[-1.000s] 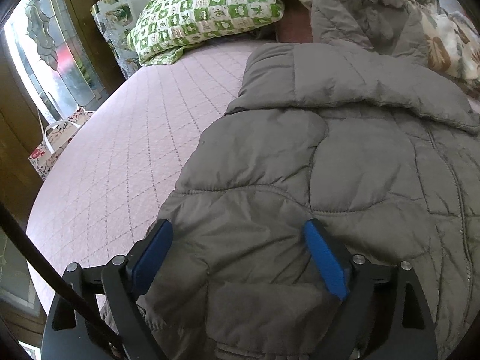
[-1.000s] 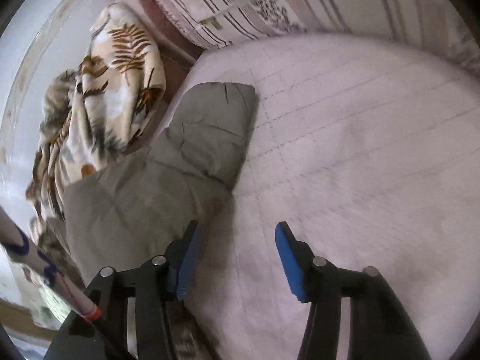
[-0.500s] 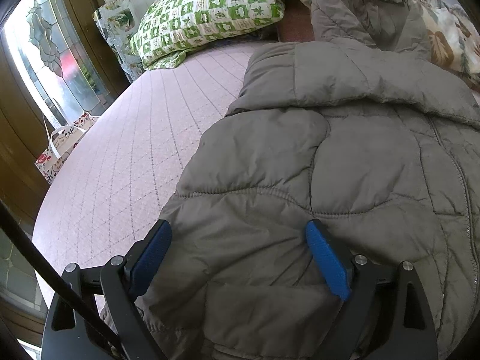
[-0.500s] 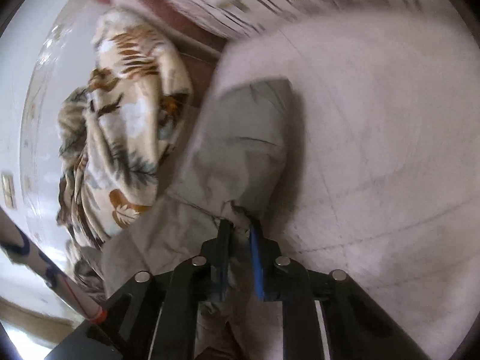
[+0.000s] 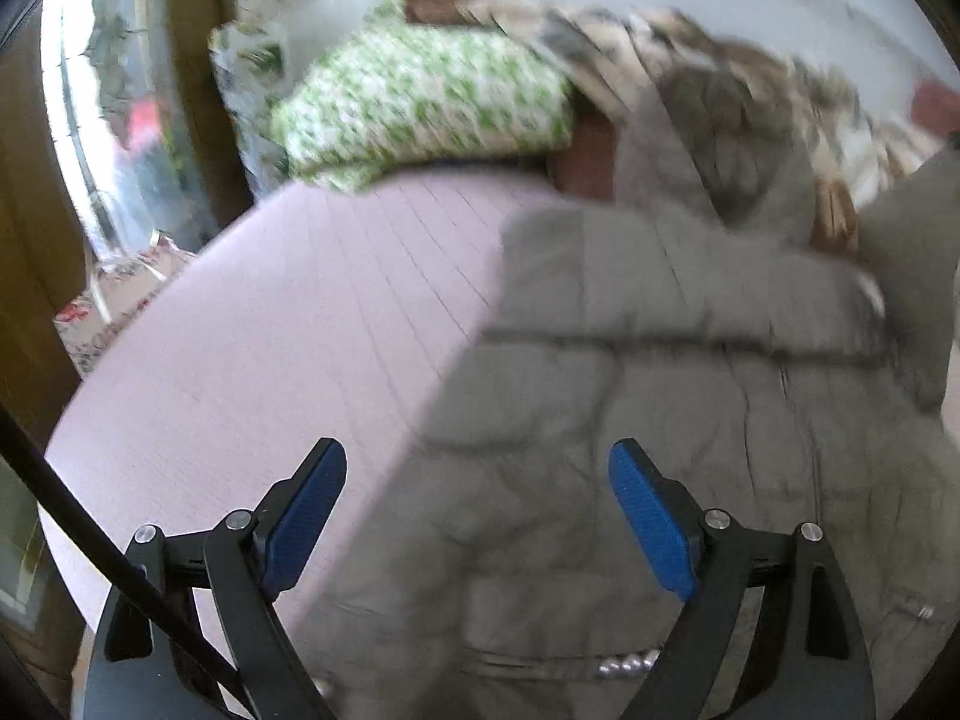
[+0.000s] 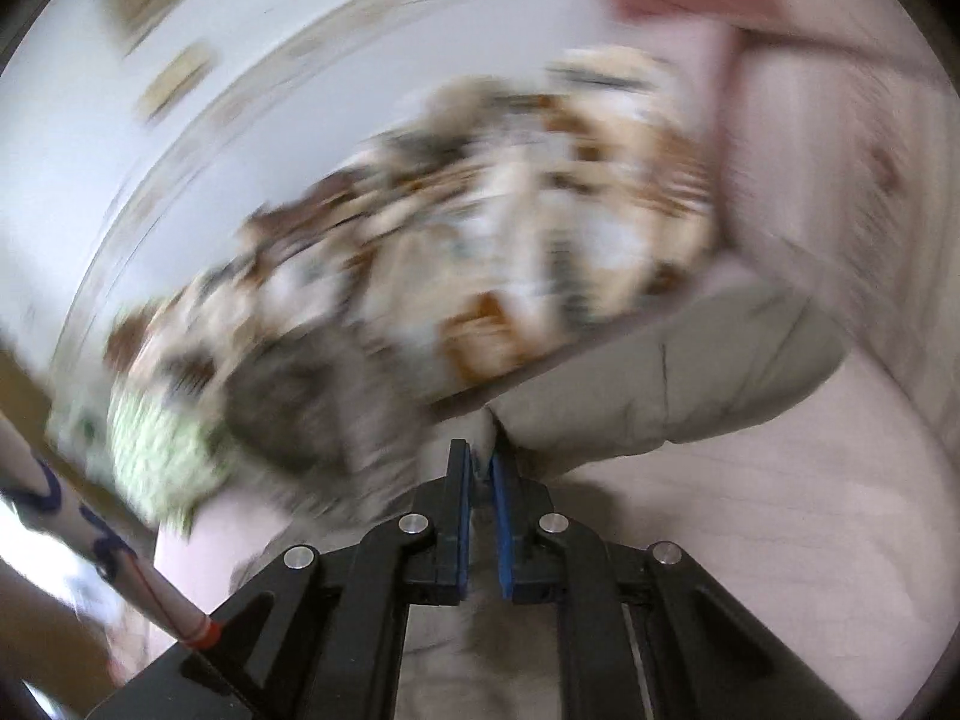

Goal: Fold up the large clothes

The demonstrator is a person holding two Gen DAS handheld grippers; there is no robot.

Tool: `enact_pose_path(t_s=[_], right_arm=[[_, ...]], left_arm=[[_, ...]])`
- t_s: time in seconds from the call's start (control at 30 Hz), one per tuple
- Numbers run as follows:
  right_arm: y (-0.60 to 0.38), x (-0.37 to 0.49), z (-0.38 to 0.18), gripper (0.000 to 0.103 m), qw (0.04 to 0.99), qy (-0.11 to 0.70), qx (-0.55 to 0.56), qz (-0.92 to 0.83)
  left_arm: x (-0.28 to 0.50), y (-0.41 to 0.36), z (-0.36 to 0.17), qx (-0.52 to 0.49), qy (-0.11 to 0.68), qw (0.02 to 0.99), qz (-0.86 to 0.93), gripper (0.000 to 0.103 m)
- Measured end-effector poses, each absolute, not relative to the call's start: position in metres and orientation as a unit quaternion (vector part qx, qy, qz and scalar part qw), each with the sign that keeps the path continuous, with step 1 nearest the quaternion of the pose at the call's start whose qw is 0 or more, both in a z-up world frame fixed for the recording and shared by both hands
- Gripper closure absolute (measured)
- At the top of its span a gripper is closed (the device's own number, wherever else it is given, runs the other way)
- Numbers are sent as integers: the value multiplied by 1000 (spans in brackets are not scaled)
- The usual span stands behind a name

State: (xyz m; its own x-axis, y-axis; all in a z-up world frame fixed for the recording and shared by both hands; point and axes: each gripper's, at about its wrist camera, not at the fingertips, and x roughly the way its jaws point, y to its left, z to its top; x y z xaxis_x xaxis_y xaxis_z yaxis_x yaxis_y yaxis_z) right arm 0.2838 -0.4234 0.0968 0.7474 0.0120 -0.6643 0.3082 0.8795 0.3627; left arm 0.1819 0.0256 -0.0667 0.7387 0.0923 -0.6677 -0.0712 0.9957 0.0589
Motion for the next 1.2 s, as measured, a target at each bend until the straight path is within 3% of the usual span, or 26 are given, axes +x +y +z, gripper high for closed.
enact_pose_path(t_s=[0.13,0.3,0.33,0.43,0.53,0.83,1.07,1.2], right_arm=[[-311,310,80,96,908,390,150,-12],[-221,336,0,90,876,469,106,22],[-211,337,-16,84,869,484,102,23],[-193,334,-44,52,857,508,80,17],[-185,323,-49,43,860,508,54,18],[-199,338,-45,43,873,482,44,-59],[-165,389,-104,56,832,545,100,-23],[-126,392,-116,57,837,547,12,-16]], left_arm=[[189,62,-54,-25,359,930,73,14],[201,102,-58,-62,378,917,107,14],[204,109,-59,-70,384,914,109,14],[208,126,-59,-100,392,908,108,14],[209,135,-60,-114,390,907,112,14],[215,140,-66,-123,403,900,110,14],[224,137,-71,-109,410,898,114,14],[228,130,-74,-97,415,898,110,14]])
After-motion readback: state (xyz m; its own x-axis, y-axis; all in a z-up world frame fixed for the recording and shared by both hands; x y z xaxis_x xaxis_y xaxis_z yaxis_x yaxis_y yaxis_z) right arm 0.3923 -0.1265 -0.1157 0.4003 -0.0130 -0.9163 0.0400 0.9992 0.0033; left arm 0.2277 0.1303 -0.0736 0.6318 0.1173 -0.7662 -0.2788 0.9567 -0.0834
